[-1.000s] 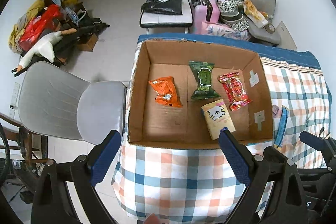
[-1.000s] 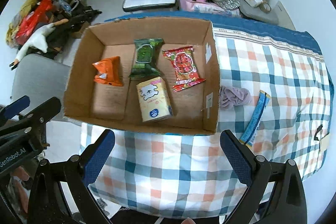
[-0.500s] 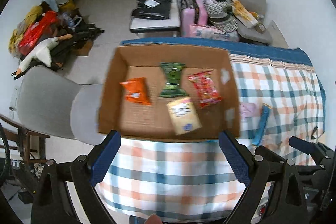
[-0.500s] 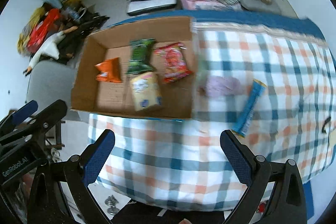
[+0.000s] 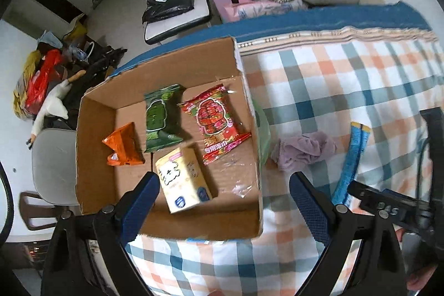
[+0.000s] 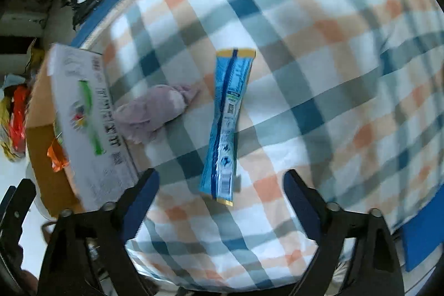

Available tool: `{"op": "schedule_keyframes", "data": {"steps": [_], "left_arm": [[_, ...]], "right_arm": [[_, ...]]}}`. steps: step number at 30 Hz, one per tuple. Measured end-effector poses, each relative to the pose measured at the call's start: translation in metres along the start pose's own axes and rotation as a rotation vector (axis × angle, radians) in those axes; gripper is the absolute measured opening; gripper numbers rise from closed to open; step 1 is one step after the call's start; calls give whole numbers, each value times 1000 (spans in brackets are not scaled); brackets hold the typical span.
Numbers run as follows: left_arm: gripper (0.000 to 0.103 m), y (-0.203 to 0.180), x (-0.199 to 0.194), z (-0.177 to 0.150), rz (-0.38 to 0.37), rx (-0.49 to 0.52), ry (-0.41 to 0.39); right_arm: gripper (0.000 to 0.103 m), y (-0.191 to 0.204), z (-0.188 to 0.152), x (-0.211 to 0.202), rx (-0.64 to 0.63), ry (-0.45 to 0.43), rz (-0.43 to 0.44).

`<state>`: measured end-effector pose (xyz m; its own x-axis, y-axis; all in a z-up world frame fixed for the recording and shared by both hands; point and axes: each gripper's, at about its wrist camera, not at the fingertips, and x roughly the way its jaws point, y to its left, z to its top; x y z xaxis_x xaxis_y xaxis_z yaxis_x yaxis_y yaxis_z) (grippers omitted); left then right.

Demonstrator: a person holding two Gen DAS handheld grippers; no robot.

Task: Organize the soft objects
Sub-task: 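Grasp the blue stick packet with the right tool while the left tool grasps the lilac cloth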

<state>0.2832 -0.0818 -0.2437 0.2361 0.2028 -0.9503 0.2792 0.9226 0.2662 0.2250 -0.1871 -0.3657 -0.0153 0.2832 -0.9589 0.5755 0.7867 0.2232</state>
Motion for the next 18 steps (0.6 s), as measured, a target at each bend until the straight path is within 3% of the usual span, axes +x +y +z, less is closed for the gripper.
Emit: {"op": "schedule_keyframes", "data": {"steps": [2,5,9,13,18], "left_arm": [[96,-9,8,6,12,16,15],[96,-22,16,15,38,41,27],[96,-38,21,23,51,84,42],[96,-60,24,32,44,152,57],[96,-107,40,42,55,356,99]], "right_arm": [[83,-1,7,19,5,33,-1],[69,-2,14,43,13,86,24],[29,-4,16,53,-8,108,9],[24,-20,20,42,-25,106,14],[24,-45,31,17,-42,86,-7]]}}
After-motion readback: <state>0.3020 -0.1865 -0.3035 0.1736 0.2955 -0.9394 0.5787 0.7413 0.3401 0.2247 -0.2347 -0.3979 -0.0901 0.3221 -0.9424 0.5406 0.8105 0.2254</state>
